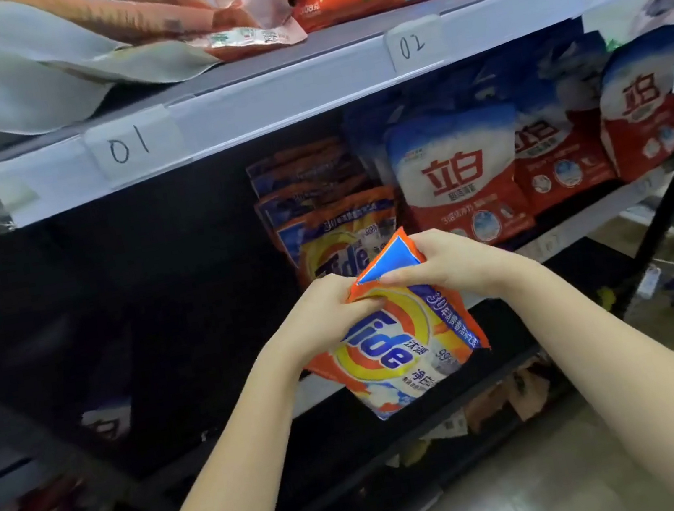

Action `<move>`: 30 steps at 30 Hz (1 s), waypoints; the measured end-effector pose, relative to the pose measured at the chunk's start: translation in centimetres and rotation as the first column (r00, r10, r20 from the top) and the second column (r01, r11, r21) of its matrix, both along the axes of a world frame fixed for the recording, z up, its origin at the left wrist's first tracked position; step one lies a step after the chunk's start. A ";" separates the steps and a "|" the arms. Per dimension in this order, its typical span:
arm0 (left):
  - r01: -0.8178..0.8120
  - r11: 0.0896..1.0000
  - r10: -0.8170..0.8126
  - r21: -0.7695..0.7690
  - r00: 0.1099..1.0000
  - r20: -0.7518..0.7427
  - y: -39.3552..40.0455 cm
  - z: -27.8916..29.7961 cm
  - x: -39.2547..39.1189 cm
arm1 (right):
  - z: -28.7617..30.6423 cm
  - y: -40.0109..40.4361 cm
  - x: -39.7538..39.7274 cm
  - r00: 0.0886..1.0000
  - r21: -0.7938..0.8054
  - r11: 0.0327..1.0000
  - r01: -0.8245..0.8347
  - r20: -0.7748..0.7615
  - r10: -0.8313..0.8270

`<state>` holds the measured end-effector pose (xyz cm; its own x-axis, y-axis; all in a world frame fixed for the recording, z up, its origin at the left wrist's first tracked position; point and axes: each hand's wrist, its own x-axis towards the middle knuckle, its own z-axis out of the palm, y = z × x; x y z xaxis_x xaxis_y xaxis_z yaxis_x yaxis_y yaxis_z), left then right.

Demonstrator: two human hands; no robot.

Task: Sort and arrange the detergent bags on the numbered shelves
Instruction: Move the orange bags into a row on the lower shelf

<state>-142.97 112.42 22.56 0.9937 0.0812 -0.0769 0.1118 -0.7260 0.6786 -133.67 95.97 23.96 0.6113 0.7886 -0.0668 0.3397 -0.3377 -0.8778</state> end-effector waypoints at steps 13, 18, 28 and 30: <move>-0.368 0.644 0.487 -0.670 0.873 -0.011 4.7 -1.9 -1.1 | -12.4 -0.4 0.7 0.756 0.184 0.934 0.306 -0.643 -0.121; -0.439 0.434 0.711 -0.787 0.703 0.000 7.2 -2.2 -0.7 | -10.8 5.6 1.1 0.784 0.285 0.909 0.303 -0.617 -0.068; -0.570 0.287 0.936 -0.770 0.337 0.100 18.5 -3.4 0.1 | -9.1 21.2 1.8 0.904 0.376 0.867 0.327 -0.393 -0.171; -0.505 0.294 0.936 -0.812 0.323 0.138 20.8 -4.0 1.3 | -9.6 24.5 2.7 0.889 0.393 0.839 0.377 -0.408 -0.209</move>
<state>-141.68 133.21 18.59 0.3412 0.9396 0.0279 -0.1406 0.0216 0.9898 -131.01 120.48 14.40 0.8235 0.5673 0.0057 -0.0534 0.0875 -0.9947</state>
